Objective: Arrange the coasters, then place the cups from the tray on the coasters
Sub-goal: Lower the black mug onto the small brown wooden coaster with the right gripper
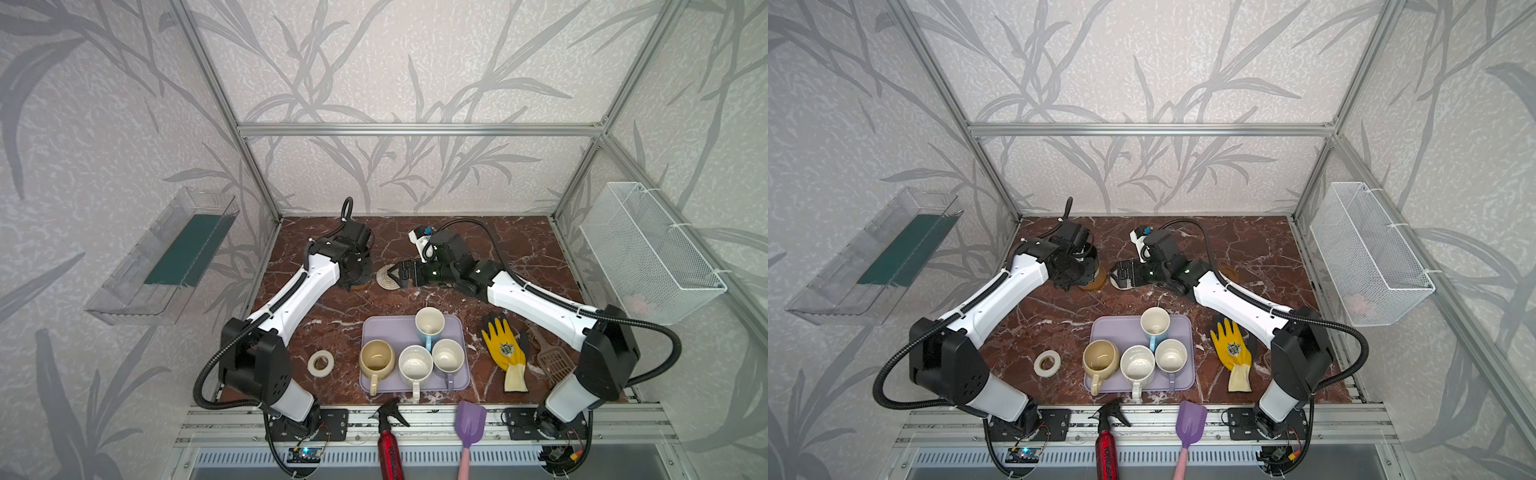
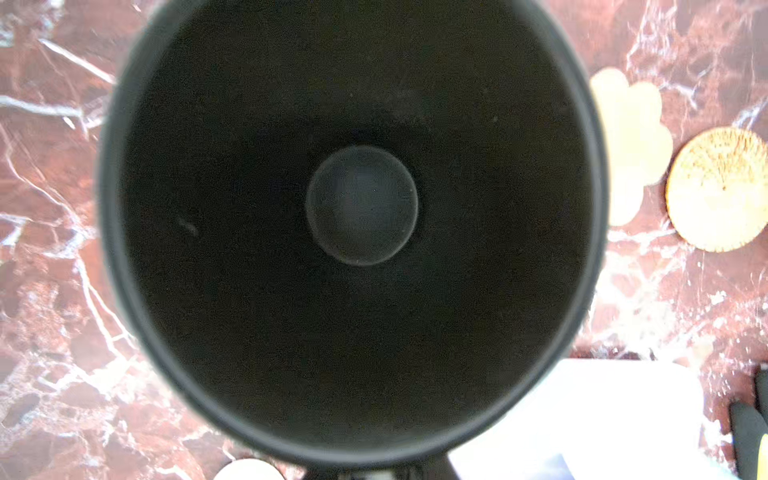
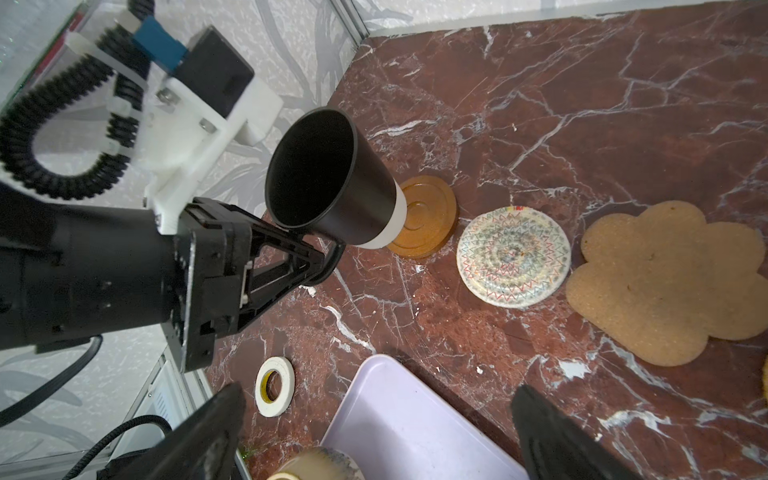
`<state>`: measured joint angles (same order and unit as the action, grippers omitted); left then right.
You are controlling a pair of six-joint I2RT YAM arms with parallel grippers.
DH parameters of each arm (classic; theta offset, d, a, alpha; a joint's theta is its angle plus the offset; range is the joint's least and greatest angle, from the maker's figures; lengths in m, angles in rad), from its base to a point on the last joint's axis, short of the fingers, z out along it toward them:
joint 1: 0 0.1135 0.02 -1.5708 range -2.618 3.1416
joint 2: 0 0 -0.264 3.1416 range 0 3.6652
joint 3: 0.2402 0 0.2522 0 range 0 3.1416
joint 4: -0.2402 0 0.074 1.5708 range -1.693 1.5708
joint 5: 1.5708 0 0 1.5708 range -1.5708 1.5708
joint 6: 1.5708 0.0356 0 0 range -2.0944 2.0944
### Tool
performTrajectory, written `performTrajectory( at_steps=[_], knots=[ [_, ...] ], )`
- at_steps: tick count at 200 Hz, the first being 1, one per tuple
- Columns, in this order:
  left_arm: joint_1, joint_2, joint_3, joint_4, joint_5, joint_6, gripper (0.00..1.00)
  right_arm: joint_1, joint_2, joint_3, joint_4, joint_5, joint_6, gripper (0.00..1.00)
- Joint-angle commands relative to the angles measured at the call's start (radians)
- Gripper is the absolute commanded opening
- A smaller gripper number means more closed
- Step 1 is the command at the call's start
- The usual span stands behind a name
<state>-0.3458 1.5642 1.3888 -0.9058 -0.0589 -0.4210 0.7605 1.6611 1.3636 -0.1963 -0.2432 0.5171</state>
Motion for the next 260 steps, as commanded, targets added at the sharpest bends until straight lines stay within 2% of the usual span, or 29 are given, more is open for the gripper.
performTrajectory(
  at_steps=[1,48,116,260],
  knots=[
    [0.019,0.023,0.045,0.036,-0.030,0.028,0.00,0.005,0.038,0.051,-0.008,-0.002,0.023,0.99],
    [0.082,0.070,0.041,0.080,-0.001,0.019,0.00,0.005,0.153,0.153,-0.020,-0.009,0.050,0.99],
    [0.091,0.181,0.084,0.068,0.012,0.028,0.00,0.005,0.230,0.220,-0.052,-0.020,0.037,0.99],
    [0.094,0.253,0.044,0.147,0.051,0.001,0.00,0.000,0.232,0.161,-0.043,-0.012,0.031,1.00]
  ],
)
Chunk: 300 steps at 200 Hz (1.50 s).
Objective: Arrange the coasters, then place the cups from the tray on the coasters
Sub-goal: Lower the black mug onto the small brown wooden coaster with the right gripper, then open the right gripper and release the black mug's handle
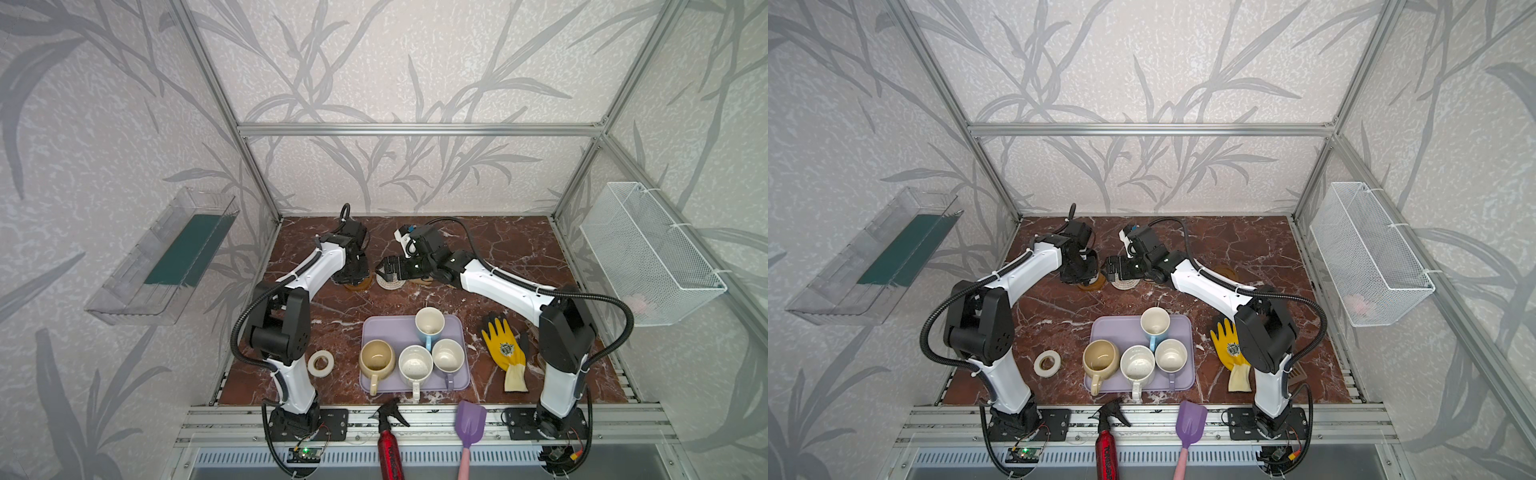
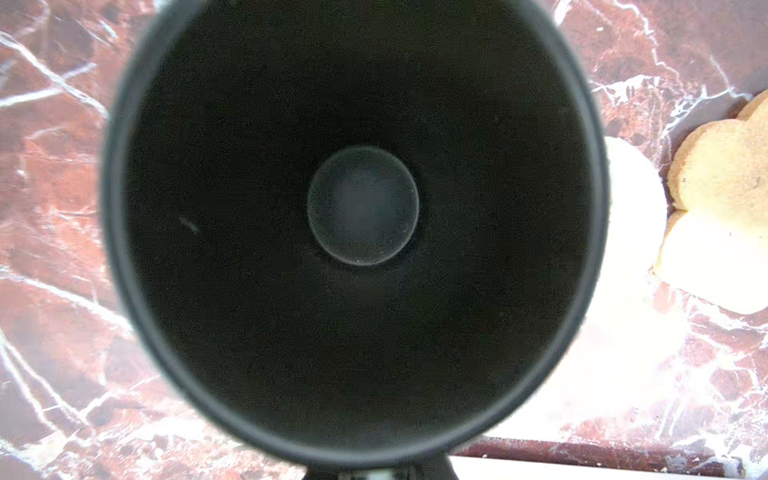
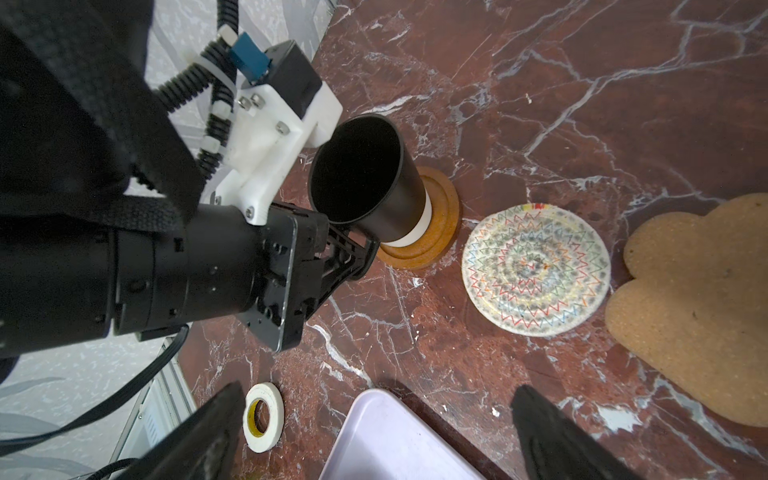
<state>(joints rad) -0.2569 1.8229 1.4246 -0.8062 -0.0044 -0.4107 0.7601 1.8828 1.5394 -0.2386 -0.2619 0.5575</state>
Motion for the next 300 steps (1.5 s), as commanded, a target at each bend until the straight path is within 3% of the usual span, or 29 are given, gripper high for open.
performTrajectory(
  at_steps=[1,78,112,147,201,230,261,300],
  knots=[
    [0.005,-0.006,0.007,0.047,-0.003,-0.010,0.00,0.001,0.009,-0.015,-0.001,0.007,-0.009,1.00],
    [0.005,0.001,-0.001,0.017,-0.013,-0.009,0.00,-0.002,0.016,-0.017,0.004,-0.004,-0.003,1.00],
    [0.005,0.009,-0.004,0.005,-0.008,0.001,0.14,-0.002,0.024,0.005,-0.011,-0.005,-0.006,1.00],
    [0.005,0.002,-0.019,0.003,-0.008,0.007,0.16,-0.004,0.025,0.022,-0.026,-0.003,-0.013,1.00],
    [0.005,-0.004,-0.029,0.005,-0.011,0.012,0.29,-0.004,0.041,0.053,-0.048,-0.010,-0.016,1.00],
    [0.005,-0.012,-0.029,-0.006,-0.019,0.015,0.39,-0.004,0.045,0.057,-0.049,-0.019,-0.009,1.00],
    [0.005,-0.052,-0.039,-0.005,-0.059,0.006,0.70,-0.004,0.034,0.059,-0.063,-0.020,-0.009,0.99],
    [0.005,-0.139,-0.064,0.034,0.004,-0.005,0.87,-0.007,-0.004,0.046,-0.084,-0.004,-0.023,0.99]
  ],
)
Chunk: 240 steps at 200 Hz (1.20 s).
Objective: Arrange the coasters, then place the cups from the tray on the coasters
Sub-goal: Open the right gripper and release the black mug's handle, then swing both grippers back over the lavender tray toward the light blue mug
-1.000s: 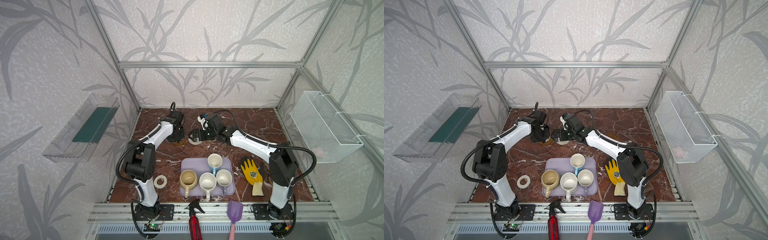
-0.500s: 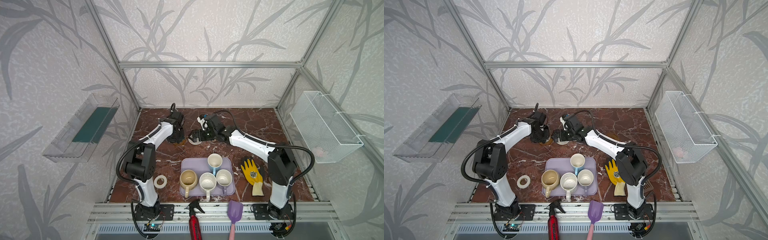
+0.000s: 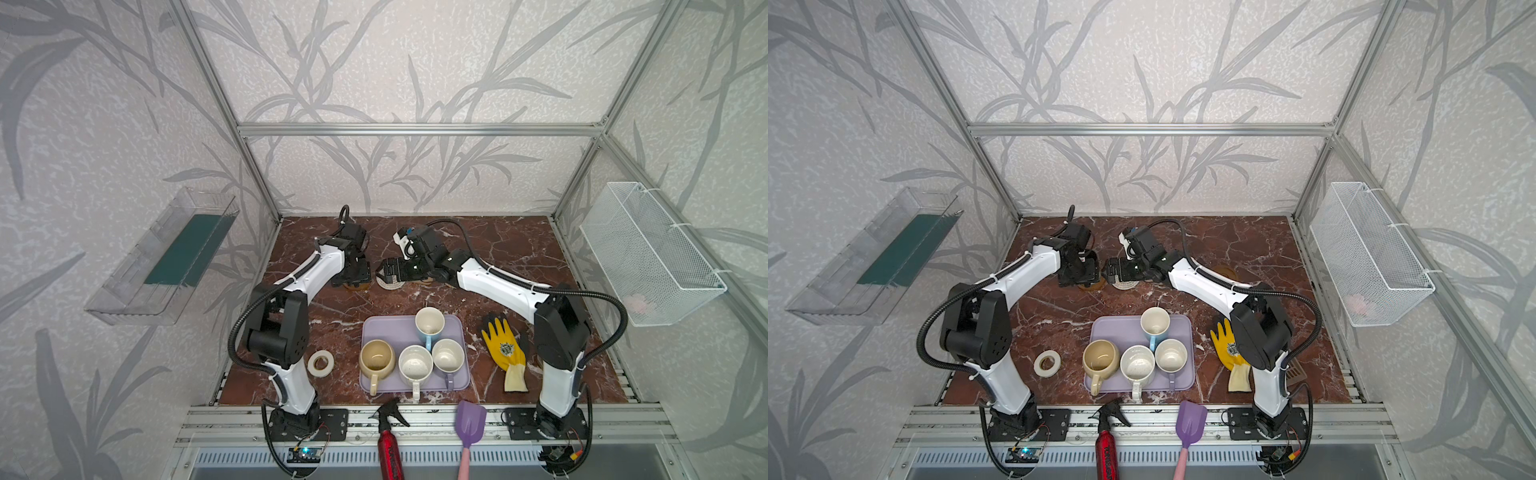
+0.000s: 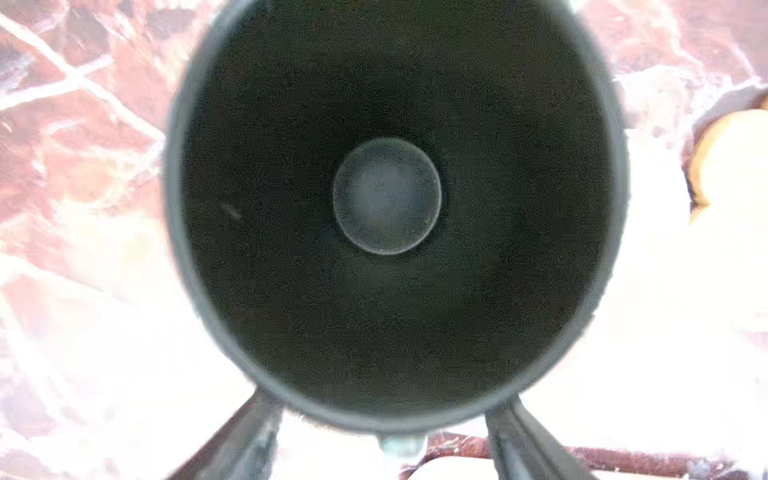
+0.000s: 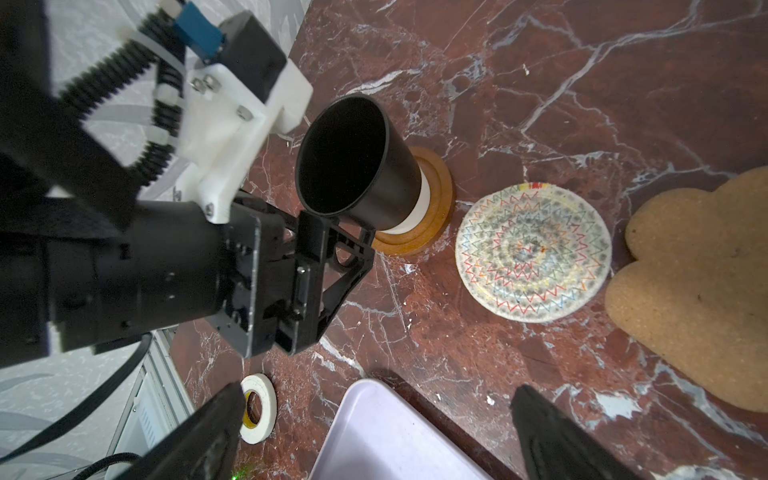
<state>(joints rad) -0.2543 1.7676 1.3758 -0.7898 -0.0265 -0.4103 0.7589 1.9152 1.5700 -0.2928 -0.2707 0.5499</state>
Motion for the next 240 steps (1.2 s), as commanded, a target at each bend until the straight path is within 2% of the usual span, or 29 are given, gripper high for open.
performTrajectory(
  at_steps=[1,40,73,114,140,164,183,206,240],
  knots=[
    [0.003,-0.085,-0.014,0.018,0.029,-0.006,0.87,-0.006,-0.038,0.014,-0.030,0.005,-0.016,0.99],
    [0.003,-0.167,-0.025,0.014,0.083,-0.042,0.99,-0.010,-0.093,-0.030,-0.053,0.025,-0.026,0.99],
    [0.003,-0.273,-0.067,0.032,0.106,-0.068,0.99,-0.013,-0.147,-0.063,-0.108,0.042,-0.045,0.99],
    [0.003,-0.408,-0.151,0.118,0.251,-0.108,0.99,-0.012,-0.253,-0.136,-0.165,0.057,-0.062,0.99],
    [-0.013,-0.463,-0.163,0.085,0.261,-0.112,0.99,-0.007,-0.317,-0.168,-0.235,0.055,-0.093,0.99],
    [-0.024,-0.520,-0.195,0.094,0.351,-0.131,1.00,0.013,-0.378,-0.216,-0.276,0.095,-0.102,0.99],
    [-0.079,-0.534,-0.208,0.066,0.375,-0.137,0.99,0.039,-0.422,-0.257,-0.305,0.135,-0.102,0.99],
    [-0.178,-0.549,-0.231,0.016,0.320,-0.134,1.00,0.059,-0.483,-0.332,-0.304,0.143,-0.078,0.99],
    [-0.236,-0.556,-0.303,0.041,0.354,-0.171,0.99,0.093,-0.551,-0.408,-0.305,0.173,-0.056,0.99]
  ],
)
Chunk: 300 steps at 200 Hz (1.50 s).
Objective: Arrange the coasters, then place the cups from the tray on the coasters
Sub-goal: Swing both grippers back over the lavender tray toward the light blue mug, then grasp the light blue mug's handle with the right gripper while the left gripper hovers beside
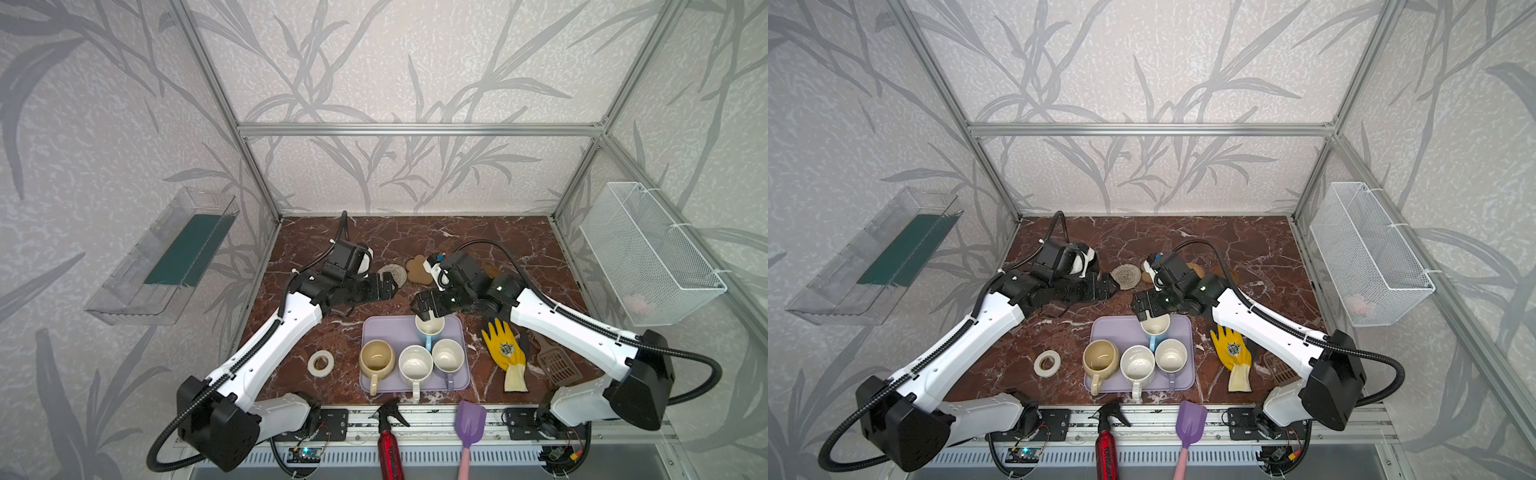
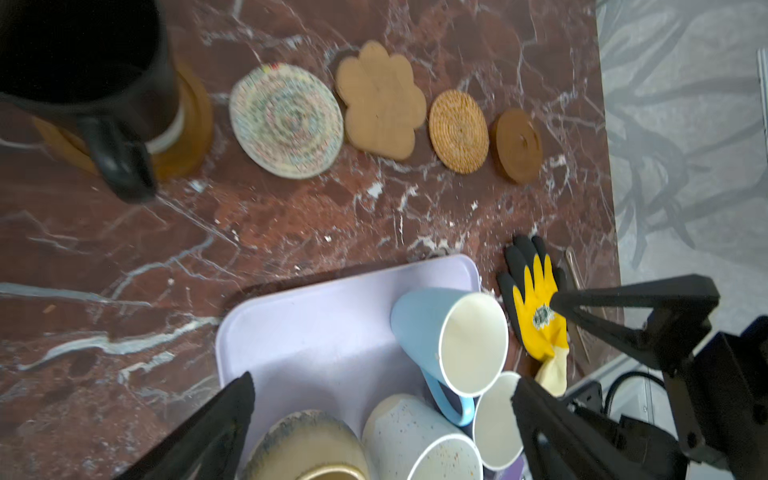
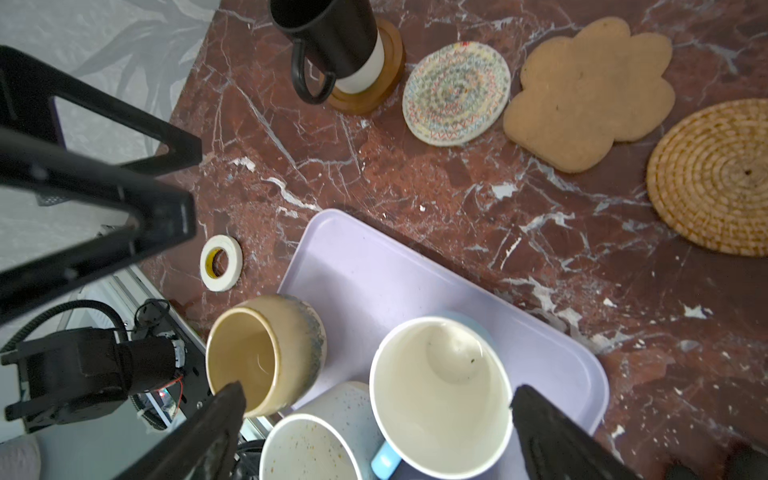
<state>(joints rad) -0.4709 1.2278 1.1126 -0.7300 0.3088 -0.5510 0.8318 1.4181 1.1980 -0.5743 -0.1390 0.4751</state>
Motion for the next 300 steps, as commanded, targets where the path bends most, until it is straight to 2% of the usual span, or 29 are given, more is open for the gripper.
performTrajectory(
  at_steps=[1,25,52,111,156,172,199,300],
  knots=[
    [-0.021,-0.016,-0.042,-0.018,0.018,-0.030,0.99,0.022,-0.056,-0.038,-0.023,0.043,0.019,0.99],
    [-0.044,0.000,-0.072,-0.017,-0.009,-0.037,0.99,0.052,-0.098,-0.073,-0.005,0.068,0.042,0.99],
    [-0.071,0.006,-0.092,-0.022,0.000,-0.052,0.99,0.092,-0.113,-0.078,-0.069,0.148,0.068,0.99],
    [-0.122,-0.035,-0.192,0.057,-0.024,-0.116,0.99,0.152,-0.122,-0.142,-0.076,0.200,0.154,0.97],
    [-0.124,-0.047,-0.220,0.083,-0.031,-0.126,0.99,0.169,-0.091,-0.185,-0.023,0.192,0.207,0.76],
    [-0.127,-0.046,-0.230,0.089,-0.031,-0.134,0.99,0.170,-0.087,-0.193,-0.011,0.190,0.212,0.64],
    [-0.130,-0.072,-0.254,0.116,-0.046,-0.162,0.99,0.182,-0.081,-0.197,-0.012,0.194,0.221,0.54],
    [-0.133,-0.084,-0.276,0.144,-0.058,-0.194,0.99,0.225,-0.014,-0.218,0.050,0.171,0.259,0.38]
  ],
)
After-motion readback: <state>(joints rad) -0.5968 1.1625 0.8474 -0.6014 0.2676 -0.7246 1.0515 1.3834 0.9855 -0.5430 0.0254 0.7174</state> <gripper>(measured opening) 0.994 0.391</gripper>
